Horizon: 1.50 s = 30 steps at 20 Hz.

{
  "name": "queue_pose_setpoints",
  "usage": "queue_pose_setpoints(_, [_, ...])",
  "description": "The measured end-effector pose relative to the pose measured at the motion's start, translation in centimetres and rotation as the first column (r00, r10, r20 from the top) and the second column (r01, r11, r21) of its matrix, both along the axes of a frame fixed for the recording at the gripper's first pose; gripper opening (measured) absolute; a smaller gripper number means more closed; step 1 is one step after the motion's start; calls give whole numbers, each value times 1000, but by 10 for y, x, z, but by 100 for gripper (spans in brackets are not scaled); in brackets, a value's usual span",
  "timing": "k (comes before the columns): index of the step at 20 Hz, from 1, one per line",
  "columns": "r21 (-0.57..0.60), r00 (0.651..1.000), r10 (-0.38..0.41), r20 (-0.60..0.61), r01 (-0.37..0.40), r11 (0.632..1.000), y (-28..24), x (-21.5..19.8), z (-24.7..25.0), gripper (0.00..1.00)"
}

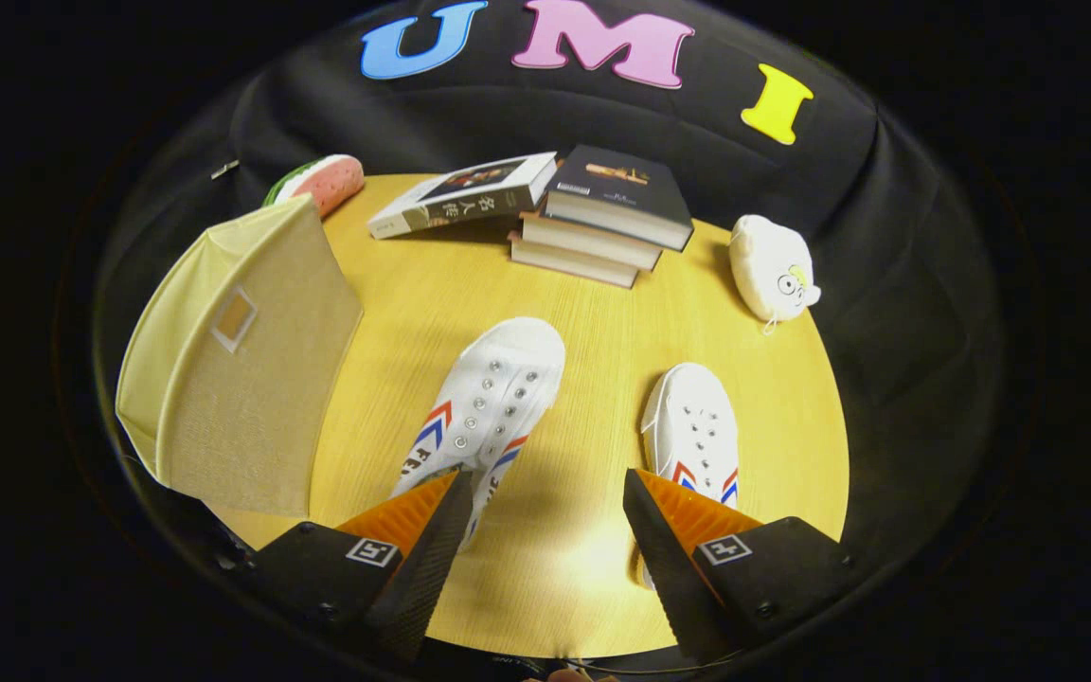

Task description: Open the storage box then place both shoes into the box .Put the left shoe in first, then the right shoe, with the right side of both shoes facing outward in a uniform manner.

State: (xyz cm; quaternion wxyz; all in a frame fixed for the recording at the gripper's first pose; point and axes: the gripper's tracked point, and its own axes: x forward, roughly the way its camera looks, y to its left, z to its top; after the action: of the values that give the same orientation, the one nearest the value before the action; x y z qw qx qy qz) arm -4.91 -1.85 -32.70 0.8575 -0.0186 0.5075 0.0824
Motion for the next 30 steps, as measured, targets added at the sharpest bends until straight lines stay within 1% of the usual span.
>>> queue_pose_setpoints(2, [41, 999, -2, -50, 4, 999, 9, 1, -18, 98])
queue_pose_setpoints(5, [67, 996, -15, -87, 21, 998, 13, 10, -38, 98])
queue_pose_setpoints(9, [135, 991, -52, -126, 69, 988, 19, 27, -52, 98])
queue_pose_setpoints(11, [169, 985, -48, -163, 76, 983, 23, 28, -60, 98])
queue_pose_setpoints(12, [203, 983, -43, -178, 79, 976, 29, 29, -61, 100])
queue_pose_setpoints(13, [226, 981, -35, -190, 78, 971, 32, 28, -62, 98])
queue_pose_setpoints(14, [250, 982, -25, -189, 72, 966, 35, 29, -61, 85])
queue_pose_setpoints(15, [284, 981, -10, -193, 66, 956, 42, 28, -60, 80])
queue_pose_setpoints(16, [317, 980, -5, -200, 69, 946, 48, 26, -58, 68])
queue_pose_setpoints(17, [320, 979, -13, -206, 80, 944, 49, 26, -58, 56])
queue_pose_setpoints(18, [323, 977, -16, -212, 85, 943, 48, 26, -58, 47])
queue_pose_setpoints(19, [324, 973, -32, -230, 108, 940, 48, 25, -58, 37])
queue_pose_setpoints(21, [338, 960, -80, -269, 172, 925, 45, 26, -57, 29])
queue_pose_setpoints(22, [359, 947, -118, -298, 225, 906, 46, 26, -59, 16])
queue_pose_setpoints(23, [383, 938, -147, -314, 267, 884, 46, 26, -60, 11])
queue_pose_setpoints(24, [401, 933, -151, -327, 282, 872, 44, 25, -59, 7])
queue_pose_setpoints(25, [408, 931, -158, -329, 291, 865, 43, 26, -58, 7])
queue_pose_setpoints(28, [404, 938, -157, -308, 279, 871, 45, 24, -50, 7])
queue_pose_setpoints(30, [421, 937, -158, -311, 285, 861, 49, 20, -40, 7])
